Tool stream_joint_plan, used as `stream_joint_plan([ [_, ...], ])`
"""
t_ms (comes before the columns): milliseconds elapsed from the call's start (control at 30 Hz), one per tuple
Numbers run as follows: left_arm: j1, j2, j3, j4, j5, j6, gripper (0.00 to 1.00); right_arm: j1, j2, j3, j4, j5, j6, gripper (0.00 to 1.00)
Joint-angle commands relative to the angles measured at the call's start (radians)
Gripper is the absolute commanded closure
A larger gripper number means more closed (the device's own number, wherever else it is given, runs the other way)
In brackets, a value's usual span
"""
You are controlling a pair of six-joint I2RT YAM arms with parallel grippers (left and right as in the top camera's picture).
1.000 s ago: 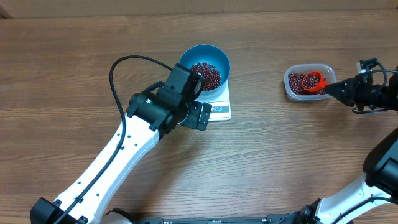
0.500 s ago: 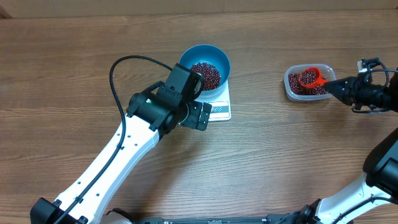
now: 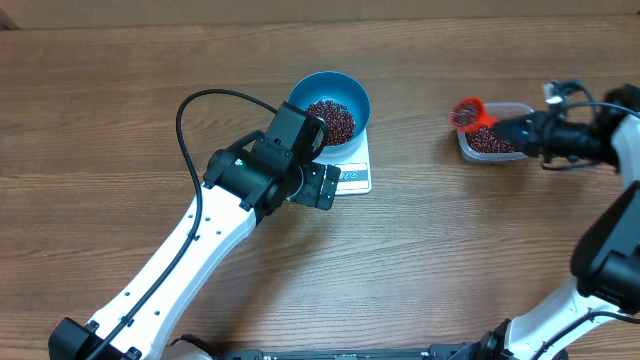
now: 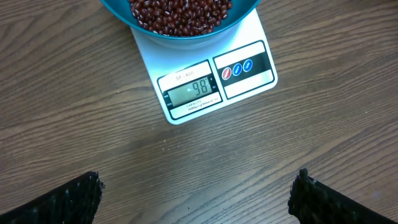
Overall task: Scoop item into bowl and weigh 150g on scale
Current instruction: 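Carry the filled red scoop left over the teal bowl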
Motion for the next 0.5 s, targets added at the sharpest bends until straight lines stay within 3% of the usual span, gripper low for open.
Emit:
stream_joint_plan([
  [0,0.001,-0.008,-0.006,0.002,-0.01,0.014,0.01,0.084,-0.004,0.083,0.002,-0.066,0.0,0.97],
  [300,0.001,-0.008,-0.006,0.002,-0.01,0.014,0.0,0.318,-0.006,0.233,0.016,-0.054,0.049,0.96],
  [467,0.001,-0.008,-0.006,0.002,-0.01,0.014,0.0,0.447,-0.006,0.258,0.092,0.132,0.142,0.96],
])
